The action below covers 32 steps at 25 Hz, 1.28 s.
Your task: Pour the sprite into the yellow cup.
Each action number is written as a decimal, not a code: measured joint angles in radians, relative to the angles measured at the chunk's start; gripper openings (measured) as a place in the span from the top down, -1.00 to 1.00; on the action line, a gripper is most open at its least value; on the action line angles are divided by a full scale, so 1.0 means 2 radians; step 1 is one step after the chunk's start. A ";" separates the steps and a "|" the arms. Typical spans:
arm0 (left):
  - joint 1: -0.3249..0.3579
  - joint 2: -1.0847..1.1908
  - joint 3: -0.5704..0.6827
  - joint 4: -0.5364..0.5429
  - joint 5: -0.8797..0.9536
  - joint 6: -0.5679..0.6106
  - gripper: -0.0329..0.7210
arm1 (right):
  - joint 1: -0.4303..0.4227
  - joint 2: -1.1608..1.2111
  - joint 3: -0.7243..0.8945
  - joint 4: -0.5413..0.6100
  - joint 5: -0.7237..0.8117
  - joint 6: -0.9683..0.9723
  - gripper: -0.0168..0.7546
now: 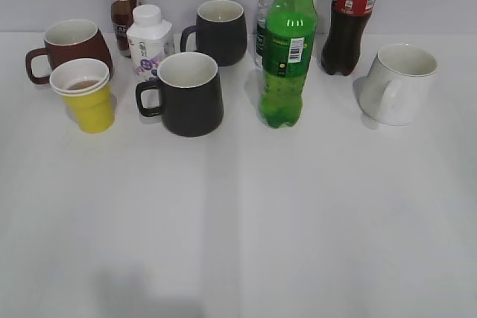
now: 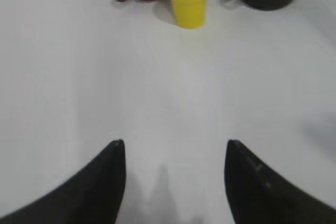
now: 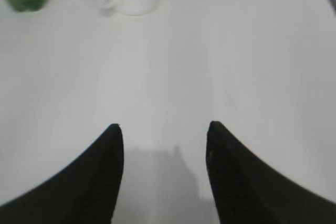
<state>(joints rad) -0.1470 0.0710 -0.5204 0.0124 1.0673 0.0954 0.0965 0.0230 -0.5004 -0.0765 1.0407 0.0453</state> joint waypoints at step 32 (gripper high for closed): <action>0.059 -0.039 0.000 0.000 0.000 0.000 0.03 | -0.013 -0.016 0.001 0.000 0.000 0.000 -0.02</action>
<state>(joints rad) -0.0290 -0.0075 -0.5204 0.0133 1.0673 0.0954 0.0698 -0.0081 -0.4993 -0.0765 1.0405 0.0453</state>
